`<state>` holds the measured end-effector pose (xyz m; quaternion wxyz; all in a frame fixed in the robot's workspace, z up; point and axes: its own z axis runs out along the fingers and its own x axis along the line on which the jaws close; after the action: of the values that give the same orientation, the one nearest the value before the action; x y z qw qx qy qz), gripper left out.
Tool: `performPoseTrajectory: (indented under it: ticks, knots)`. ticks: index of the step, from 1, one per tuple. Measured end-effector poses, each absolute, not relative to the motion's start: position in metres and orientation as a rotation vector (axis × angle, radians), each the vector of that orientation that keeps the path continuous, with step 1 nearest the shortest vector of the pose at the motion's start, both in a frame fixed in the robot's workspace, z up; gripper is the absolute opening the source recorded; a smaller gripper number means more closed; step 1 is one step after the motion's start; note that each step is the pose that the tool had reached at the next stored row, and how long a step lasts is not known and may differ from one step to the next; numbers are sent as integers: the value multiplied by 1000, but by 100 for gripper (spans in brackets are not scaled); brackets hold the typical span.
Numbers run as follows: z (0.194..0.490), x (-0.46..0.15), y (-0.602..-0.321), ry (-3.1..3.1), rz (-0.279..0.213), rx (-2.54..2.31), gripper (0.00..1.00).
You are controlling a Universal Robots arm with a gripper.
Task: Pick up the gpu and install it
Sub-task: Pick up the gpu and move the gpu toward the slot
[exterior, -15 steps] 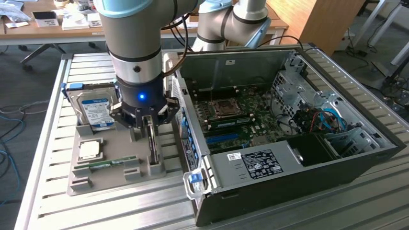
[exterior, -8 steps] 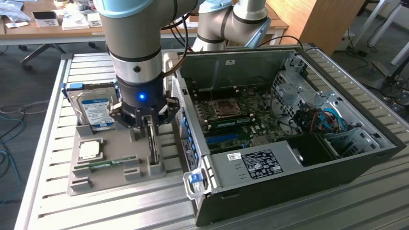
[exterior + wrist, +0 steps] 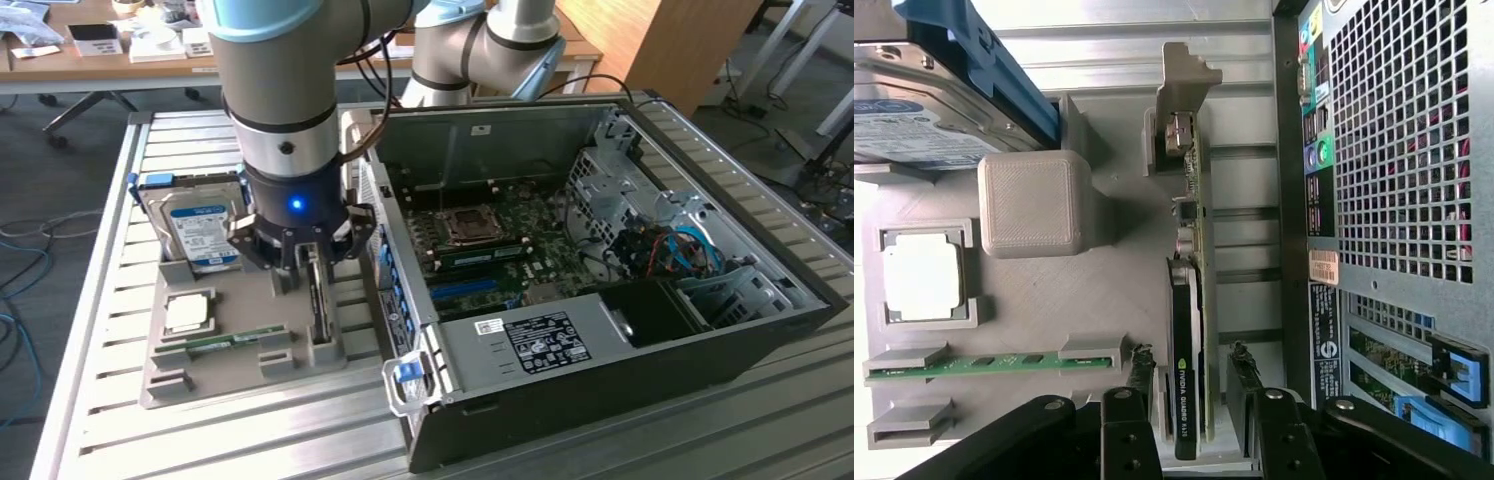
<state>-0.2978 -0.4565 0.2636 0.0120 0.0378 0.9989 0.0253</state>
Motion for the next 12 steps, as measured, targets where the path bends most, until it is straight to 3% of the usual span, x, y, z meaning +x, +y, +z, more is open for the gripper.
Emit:
performPoseTrajectory:
  ticks: [12]
  knots:
    - [258, -298, -450, 3114, 79, 118, 43]
